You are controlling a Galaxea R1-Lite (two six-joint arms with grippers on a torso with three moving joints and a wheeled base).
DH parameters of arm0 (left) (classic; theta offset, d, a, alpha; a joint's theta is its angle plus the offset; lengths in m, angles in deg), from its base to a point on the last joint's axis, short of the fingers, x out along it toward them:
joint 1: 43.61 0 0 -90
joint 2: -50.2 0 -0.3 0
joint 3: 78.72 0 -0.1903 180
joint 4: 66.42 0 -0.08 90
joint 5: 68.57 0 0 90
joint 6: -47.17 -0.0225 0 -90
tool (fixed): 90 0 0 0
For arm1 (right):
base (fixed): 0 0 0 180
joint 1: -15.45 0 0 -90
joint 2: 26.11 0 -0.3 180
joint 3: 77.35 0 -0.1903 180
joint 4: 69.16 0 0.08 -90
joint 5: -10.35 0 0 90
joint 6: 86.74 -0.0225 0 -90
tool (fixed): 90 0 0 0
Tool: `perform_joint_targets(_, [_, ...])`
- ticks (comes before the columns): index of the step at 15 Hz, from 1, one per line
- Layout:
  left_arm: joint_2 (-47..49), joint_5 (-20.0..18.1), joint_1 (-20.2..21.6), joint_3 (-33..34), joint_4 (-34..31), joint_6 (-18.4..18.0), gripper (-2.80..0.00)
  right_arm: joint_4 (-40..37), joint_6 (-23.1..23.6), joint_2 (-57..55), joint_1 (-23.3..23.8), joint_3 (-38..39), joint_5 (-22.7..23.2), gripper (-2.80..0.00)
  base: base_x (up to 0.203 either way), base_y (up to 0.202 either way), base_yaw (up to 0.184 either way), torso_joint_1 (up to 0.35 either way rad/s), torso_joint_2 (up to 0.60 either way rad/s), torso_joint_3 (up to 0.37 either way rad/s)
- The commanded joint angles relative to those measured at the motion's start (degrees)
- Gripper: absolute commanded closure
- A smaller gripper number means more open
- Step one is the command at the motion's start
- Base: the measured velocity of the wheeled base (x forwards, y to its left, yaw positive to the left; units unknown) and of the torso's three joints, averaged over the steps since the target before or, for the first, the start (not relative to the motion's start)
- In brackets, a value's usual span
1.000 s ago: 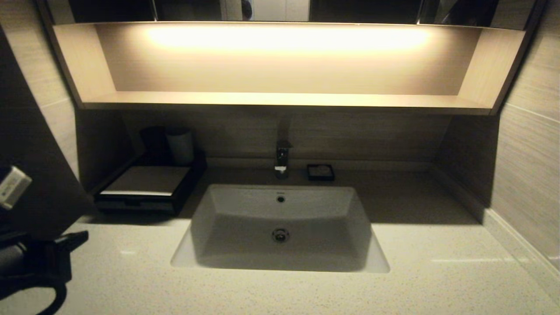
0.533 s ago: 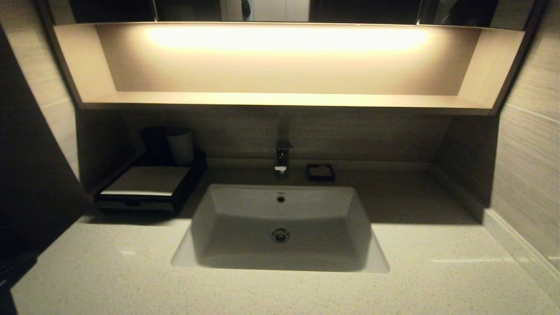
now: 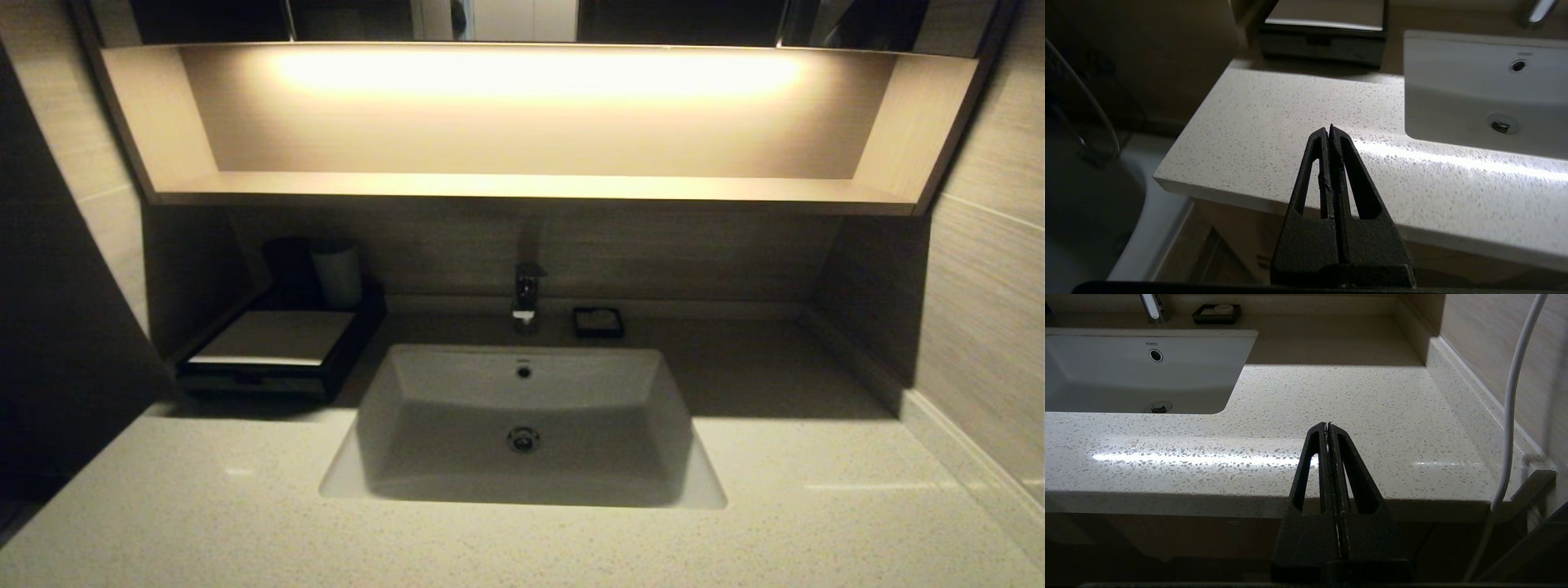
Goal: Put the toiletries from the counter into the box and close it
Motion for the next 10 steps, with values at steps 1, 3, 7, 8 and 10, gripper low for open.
perform_joint_targets(1, [-8.80, -0.98, 0.01, 2.57, -0.57, -1.23, 0.00, 0.01, 0.04, 0.03, -0.01, 0.09, 0.01, 0.00, 0.000, 0.000, 0.000, 0.000, 0.00, 0.000])
perform_joint_targets(3, [-12.65, -3.87, 0.28, 4.17, -1.33, -2.42, 0.00, 0.01, 0.04, 0.01, -0.01, 0.09, 0.01, 0.00, 0.000, 0.000, 0.000, 0.000, 0.00, 0.000])
perform_joint_targets(7, [-18.33, -12.30, 0.68, 5.49, -2.41, -2.67, 0.00, 0.01, 0.04, 0.05, -0.01, 0.09, 0.01, 0.00, 0.000, 0.000, 0.000, 0.000, 0.00, 0.000])
perform_joint_targets(8, [-19.60, -13.26, 0.68, 6.57, -3.04, -2.74, 0.00, 0.01, 0.04, 0.09, -0.01, 0.09, 0.01, 0.00, 0.000, 0.000, 0.000, 0.000, 0.00, 0.000])
perform_joint_targets(10, [-21.06, -13.74, 0.68, 7.21, -3.23, -2.79, 0.00, 0.01, 0.04, 0.00, -0.01, 0.09, 0.01, 0.00, 0.000, 0.000, 0.000, 0.000, 0.00, 0.000])
